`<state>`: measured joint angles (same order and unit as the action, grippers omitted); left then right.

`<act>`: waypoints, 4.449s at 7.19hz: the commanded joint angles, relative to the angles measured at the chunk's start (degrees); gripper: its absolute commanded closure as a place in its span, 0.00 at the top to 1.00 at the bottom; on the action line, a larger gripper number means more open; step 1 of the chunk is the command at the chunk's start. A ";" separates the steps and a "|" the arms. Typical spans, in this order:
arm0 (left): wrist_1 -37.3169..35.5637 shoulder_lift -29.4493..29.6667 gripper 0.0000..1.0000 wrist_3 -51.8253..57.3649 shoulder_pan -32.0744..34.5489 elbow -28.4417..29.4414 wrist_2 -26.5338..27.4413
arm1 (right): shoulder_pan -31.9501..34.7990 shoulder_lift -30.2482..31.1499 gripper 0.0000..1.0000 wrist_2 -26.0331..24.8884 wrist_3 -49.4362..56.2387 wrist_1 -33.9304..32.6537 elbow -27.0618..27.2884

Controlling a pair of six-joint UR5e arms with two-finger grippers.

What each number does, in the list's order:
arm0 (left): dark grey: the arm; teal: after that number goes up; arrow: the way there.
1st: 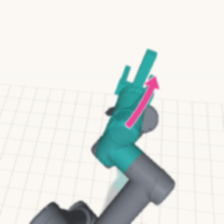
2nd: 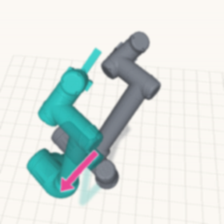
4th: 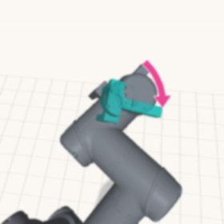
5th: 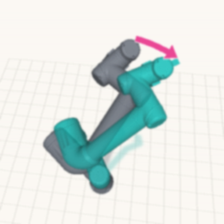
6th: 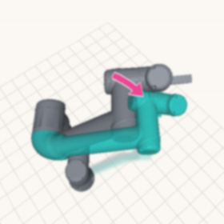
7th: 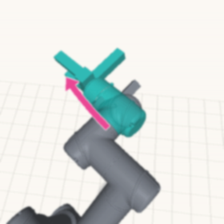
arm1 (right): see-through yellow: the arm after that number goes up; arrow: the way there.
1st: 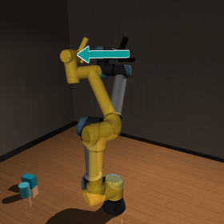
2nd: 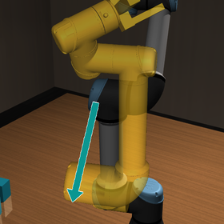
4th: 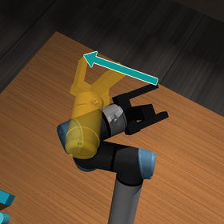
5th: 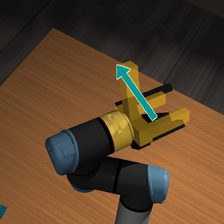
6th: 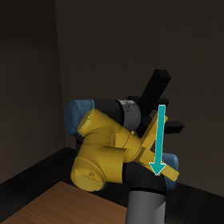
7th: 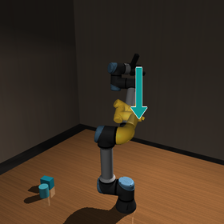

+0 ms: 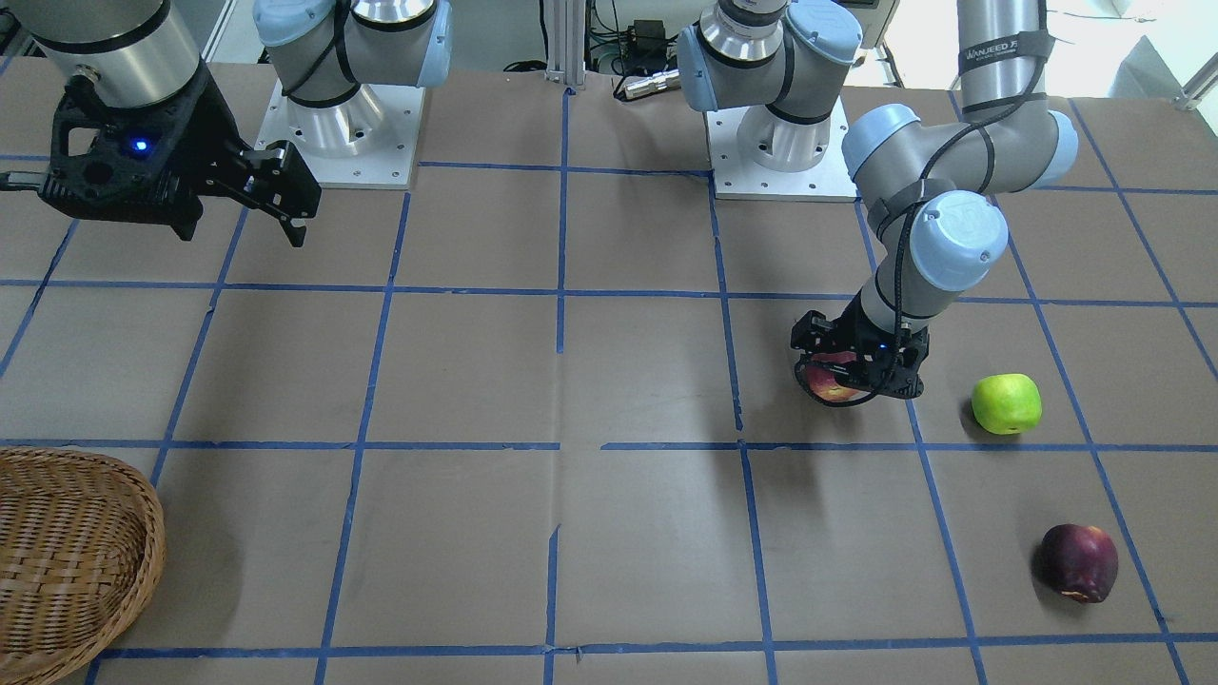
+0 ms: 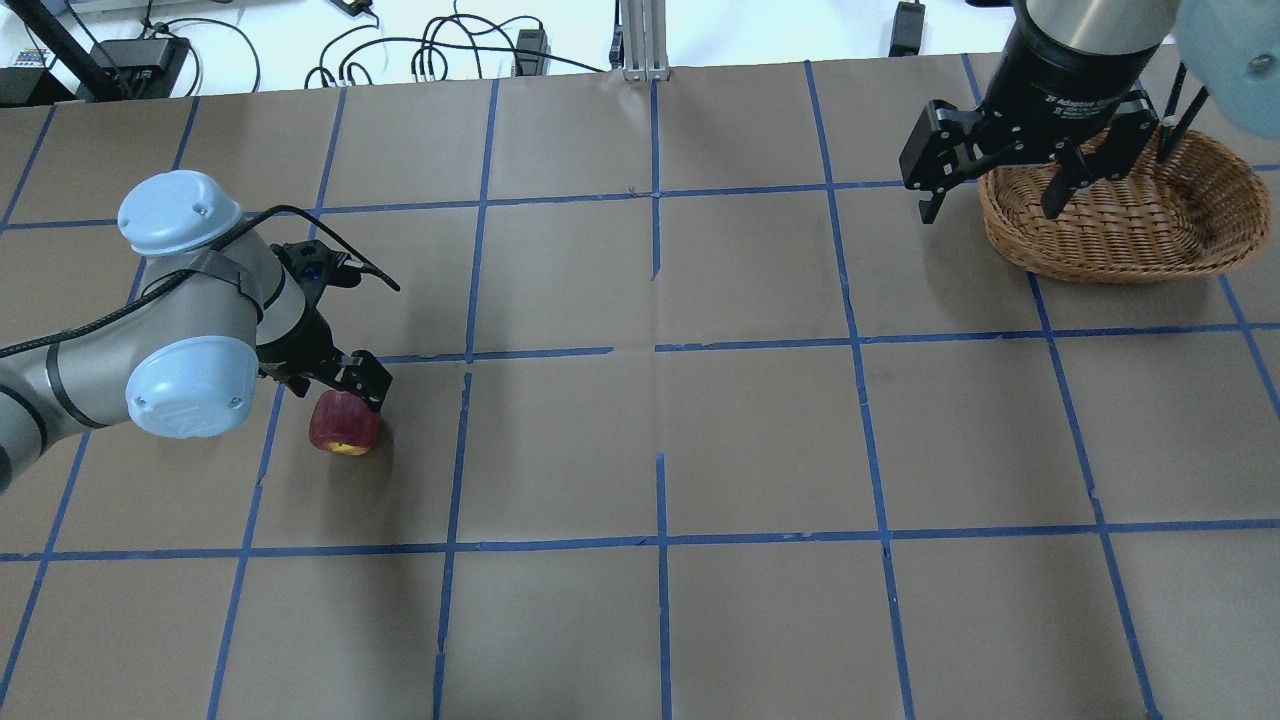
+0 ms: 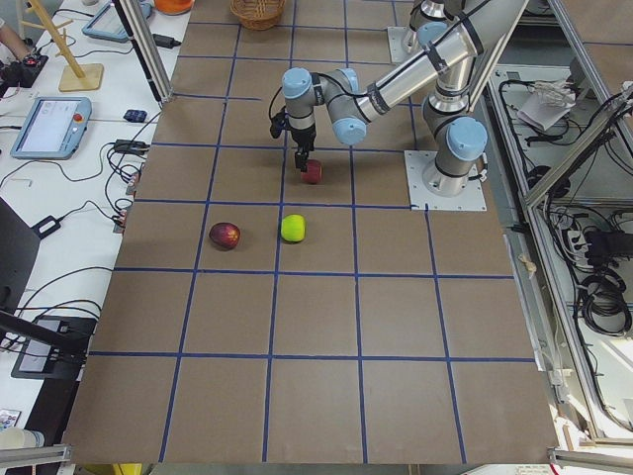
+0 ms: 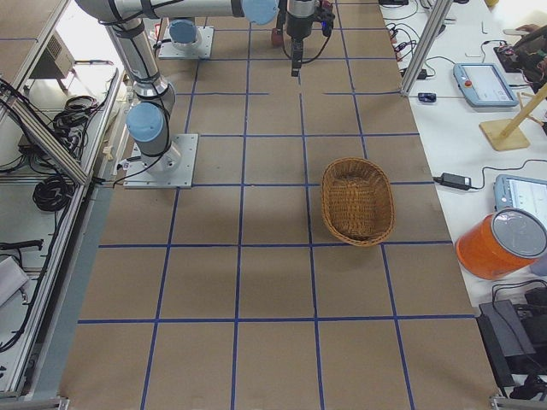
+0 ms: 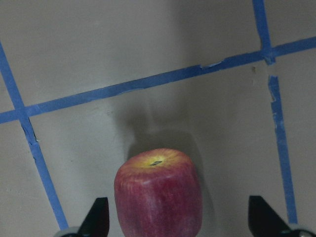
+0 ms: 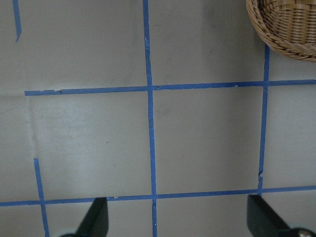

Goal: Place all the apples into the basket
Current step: 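Carry the red apple with the left gripper to mid-table and release it, then grasp the red apple with right gripper while left grasps green apple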

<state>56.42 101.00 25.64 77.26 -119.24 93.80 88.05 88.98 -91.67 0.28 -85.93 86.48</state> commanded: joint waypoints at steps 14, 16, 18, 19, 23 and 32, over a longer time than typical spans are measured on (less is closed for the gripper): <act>2.31 19.11 0.07 -65.18 33.20 27.64 -11.18 | -0.25 -1.53 1.00 1.67 0.25 -2.84 0.09; 1.41 21.16 0.49 -63.71 34.18 27.48 -10.48 | -0.51 -5.03 1.00 1.49 0.51 -2.84 0.09; 2.29 19.51 1.00 -60.80 34.01 28.62 -10.57 | -0.51 -6.10 1.00 1.93 0.43 -3.10 0.09; 3.08 17.93 1.00 -58.02 32.53 28.71 -10.66 | -0.51 -6.71 1.00 2.02 0.43 -4.76 0.09; 28.63 3.53 1.00 -27.66 12.78 27.05 -2.59 | 5.51 -12.14 1.00 4.56 -0.62 -13.51 0.26; -2.23 6.13 1.00 28.06 -22.94 9.75 -0.36 | 19.71 -31.41 1.00 8.67 -14.96 -32.72 0.61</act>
<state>59.85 106.16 52.67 56.10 -105.90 94.30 107.62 57.98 -85.57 -14.58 -118.49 87.10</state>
